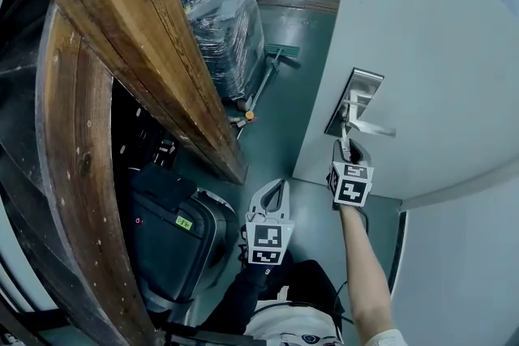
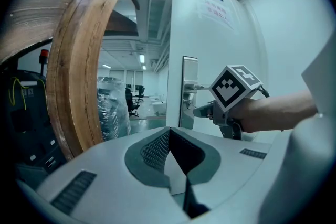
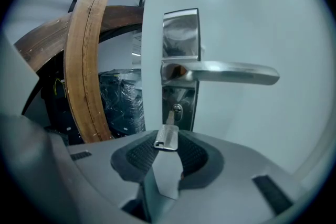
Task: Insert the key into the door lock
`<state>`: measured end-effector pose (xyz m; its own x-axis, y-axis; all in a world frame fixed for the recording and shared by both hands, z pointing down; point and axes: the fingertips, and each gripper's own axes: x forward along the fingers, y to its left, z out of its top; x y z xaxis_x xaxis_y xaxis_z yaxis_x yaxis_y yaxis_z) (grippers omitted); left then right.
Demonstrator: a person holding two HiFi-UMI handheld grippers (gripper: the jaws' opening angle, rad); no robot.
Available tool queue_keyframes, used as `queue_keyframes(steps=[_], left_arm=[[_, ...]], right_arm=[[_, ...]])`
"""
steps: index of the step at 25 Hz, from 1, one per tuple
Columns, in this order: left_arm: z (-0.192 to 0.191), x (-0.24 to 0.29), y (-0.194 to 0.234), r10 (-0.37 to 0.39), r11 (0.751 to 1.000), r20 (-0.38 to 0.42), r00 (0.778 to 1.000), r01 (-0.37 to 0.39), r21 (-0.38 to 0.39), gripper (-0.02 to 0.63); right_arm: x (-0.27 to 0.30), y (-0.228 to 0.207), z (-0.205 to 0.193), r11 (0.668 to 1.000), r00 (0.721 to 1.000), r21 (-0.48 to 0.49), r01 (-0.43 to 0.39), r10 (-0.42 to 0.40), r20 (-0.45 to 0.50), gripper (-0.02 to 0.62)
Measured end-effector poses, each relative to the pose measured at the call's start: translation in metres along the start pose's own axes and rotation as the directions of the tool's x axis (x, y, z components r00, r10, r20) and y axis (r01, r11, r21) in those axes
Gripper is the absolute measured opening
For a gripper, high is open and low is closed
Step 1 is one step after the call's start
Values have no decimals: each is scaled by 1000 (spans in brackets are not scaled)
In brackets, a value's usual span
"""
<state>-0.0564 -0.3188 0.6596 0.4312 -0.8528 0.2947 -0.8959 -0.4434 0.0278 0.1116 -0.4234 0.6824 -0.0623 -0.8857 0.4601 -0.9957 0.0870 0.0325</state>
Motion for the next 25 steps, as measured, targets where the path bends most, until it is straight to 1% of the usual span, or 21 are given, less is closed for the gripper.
queue_keyframes(steps=[4, 17, 20, 25], left_arm=[[1, -1, 0, 1, 1000, 2, 1000, -1, -4, 3], [-4, -5, 6, 18, 1000, -7, 1000, -18, -2, 3], [-5, -3, 4, 14, 1000, -9, 1000, -14, -4, 3], [-4, -2, 4, 12, 1000, -8, 1000, -12, -1, 3]], right_arm=[[-2, -3, -5, 1000, 1000, -1, 14, -14, -11, 117], [0, -6, -3, 1000, 1000, -10, 4, -4, 6, 117], [0, -5, -2, 1000, 1000, -15, -2, 2, -5, 117], [3, -10, -1, 1000, 1000, -13, 13, -13, -8, 117]])
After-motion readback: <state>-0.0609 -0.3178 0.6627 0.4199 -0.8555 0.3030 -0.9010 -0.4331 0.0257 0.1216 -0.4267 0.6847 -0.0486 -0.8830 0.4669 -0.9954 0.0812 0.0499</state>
